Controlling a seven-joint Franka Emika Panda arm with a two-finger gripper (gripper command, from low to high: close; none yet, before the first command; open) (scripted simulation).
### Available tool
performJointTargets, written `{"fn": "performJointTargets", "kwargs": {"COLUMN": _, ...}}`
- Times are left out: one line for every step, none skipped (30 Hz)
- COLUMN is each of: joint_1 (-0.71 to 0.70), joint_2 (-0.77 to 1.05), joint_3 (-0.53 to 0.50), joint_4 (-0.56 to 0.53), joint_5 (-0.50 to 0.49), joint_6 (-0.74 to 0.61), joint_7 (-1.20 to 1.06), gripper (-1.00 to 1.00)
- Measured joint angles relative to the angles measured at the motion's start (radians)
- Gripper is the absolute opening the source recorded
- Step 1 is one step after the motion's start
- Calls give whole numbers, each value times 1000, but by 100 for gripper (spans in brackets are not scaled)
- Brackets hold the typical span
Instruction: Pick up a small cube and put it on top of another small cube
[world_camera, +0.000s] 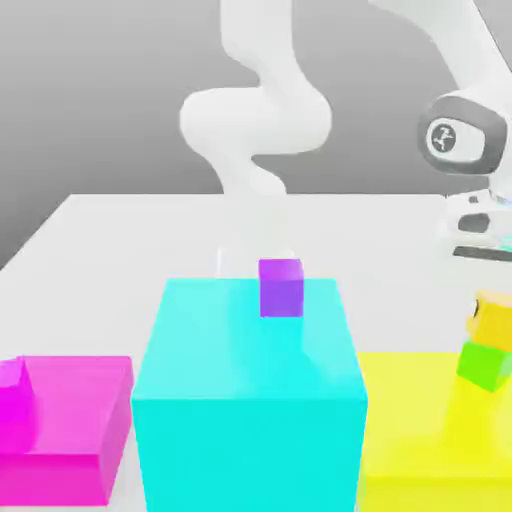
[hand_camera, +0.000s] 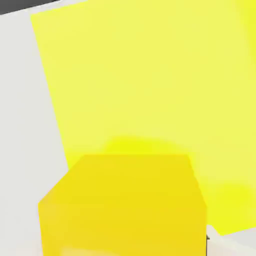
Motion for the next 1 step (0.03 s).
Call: {"fn": "performJointTargets", "kwargs": {"joint_1": -1, "joint_2": 0, "joint_3": 0, "joint_4": 0, "joint_5": 0, "joint_6": 0, "joint_7": 0, "gripper": 100}}
